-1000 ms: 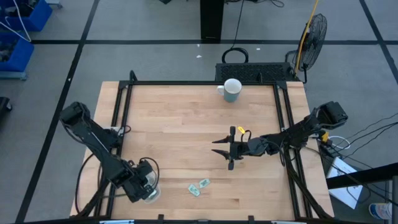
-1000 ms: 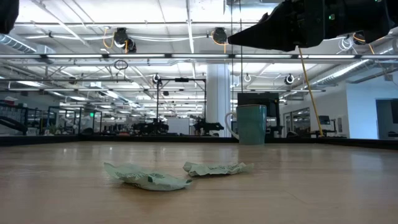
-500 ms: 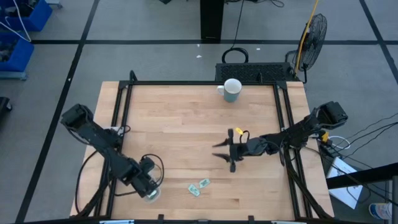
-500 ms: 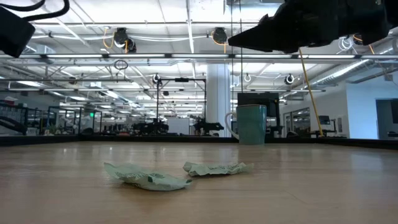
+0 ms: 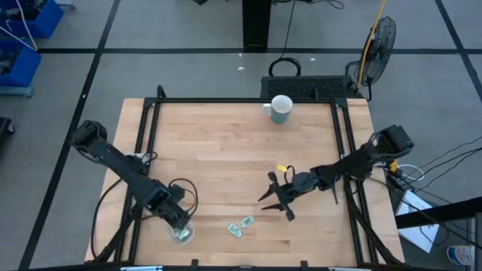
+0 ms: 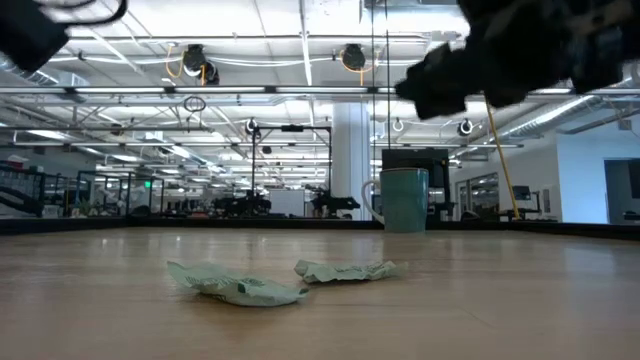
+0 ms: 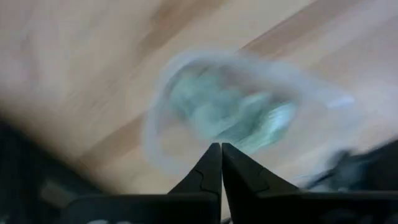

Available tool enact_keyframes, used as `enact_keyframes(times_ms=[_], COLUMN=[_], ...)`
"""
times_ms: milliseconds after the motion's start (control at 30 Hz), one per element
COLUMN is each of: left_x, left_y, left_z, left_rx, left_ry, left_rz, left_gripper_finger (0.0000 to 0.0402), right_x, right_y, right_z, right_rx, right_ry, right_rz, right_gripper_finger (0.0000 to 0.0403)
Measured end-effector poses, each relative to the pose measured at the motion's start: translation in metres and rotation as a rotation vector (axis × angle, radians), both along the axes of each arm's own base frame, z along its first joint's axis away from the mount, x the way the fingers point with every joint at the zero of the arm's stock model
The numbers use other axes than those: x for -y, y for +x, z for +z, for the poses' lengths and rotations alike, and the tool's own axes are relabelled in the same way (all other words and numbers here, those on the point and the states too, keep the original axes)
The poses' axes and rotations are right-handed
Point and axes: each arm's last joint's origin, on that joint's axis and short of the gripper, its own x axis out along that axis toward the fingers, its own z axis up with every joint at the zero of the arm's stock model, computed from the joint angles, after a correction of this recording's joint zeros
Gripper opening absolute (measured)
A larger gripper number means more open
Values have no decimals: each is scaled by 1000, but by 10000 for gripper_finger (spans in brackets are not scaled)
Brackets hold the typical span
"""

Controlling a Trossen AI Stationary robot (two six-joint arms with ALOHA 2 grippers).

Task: Pick and place Stevia / Truvia into bins
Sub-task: Put the stevia packet into the transparent container

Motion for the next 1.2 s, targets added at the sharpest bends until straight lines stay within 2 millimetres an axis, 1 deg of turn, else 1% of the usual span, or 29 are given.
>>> enact_keyframes(times_ms=[100,167,233,367,467,567,667,767,900,967,1067,1200], left_x=[-1,-1,-1,-4,-6,-12,-17,-21,-23,-23,-22,-20], left_y=[10,17,24,39,48,55,59,61,62,62,63,66], left_z=[16,29,40,51,55,57,57,57,57,58,58,59], left_rx=[188,311,417,602,695,726,723,719,718,719,726,757], left_ry=[110,197,270,400,469,506,522,530,538,538,533,523], left_rz=[-44,-66,-88,-156,-213,-258,-260,-256,-269,-269,-259,-248], left_gripper_finger=[4,10,20,35,36,35,35,35,35,35,35,35], right_x=[-5,-9,-14,-21,-29,-37,-43,-46,-45,-45,-43,-41], right_y=[10,18,30,46,54,63,70,75,76,75,72,73], right_z=[-20,-32,-37,-58,-69,-76,-84,-90,-101,-103,-100,-84], right_rx=[-36,-53,-63,-170,-186,-185,-196,-188,-204,-205,-211,-165], right_ry=[-28,-37,-41,-59,-43,-38,-44,-56,-68,-88,-100,-149], right_rz=[-14,-7,-3,35,73,87,94,99,81,48,44,47], right_gripper_finger=[144,144,144,144,144,144,144,144,141,131,105,56])
